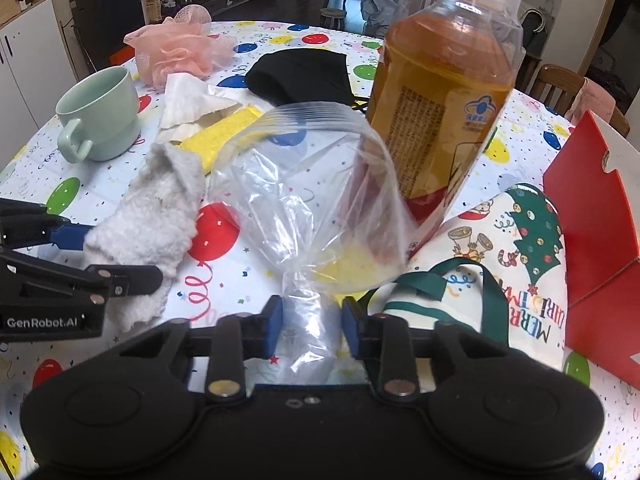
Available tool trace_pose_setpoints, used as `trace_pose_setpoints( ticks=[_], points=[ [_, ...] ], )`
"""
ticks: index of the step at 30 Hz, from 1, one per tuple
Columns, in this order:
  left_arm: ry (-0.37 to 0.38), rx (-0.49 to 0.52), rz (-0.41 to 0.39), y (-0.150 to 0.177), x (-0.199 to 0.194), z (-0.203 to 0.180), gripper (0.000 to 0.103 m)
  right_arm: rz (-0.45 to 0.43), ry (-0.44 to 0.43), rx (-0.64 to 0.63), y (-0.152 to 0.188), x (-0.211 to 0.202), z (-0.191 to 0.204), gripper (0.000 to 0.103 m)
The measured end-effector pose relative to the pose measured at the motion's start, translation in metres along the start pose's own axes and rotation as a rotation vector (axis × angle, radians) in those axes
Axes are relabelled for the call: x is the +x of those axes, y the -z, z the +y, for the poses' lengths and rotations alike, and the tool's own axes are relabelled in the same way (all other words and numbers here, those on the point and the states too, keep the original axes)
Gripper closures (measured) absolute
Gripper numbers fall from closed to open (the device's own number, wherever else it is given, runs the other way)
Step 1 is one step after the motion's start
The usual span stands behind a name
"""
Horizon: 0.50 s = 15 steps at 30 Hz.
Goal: Organize soft objects
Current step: 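Grasp the grey fuzzy towel with left tool while right tool grasps clear zip bag, then carry the towel with left tool while right tool carries zip bag into box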
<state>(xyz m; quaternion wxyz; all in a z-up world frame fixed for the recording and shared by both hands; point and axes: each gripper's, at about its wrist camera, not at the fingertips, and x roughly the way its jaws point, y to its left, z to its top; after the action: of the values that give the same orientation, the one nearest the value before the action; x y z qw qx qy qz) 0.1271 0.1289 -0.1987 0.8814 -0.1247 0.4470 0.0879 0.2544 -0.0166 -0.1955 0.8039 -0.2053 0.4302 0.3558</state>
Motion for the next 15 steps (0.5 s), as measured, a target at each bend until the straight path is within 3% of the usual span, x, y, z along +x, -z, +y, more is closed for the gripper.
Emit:
trace_pose_setpoints(
  ticks=[5,15],
  points=[
    [0.025,-0.039,0.005,0.0,0.0,0.003,0.07,-0.024,-0.001,0.004,0.001,-0.008,0.001,0.075],
    [0.032,-0.061,0.004,-0.003,-0.014,0.004,0.078,-0.046,-0.036,0.074,0.002,-0.038,-0.001,0.075]
  ],
)
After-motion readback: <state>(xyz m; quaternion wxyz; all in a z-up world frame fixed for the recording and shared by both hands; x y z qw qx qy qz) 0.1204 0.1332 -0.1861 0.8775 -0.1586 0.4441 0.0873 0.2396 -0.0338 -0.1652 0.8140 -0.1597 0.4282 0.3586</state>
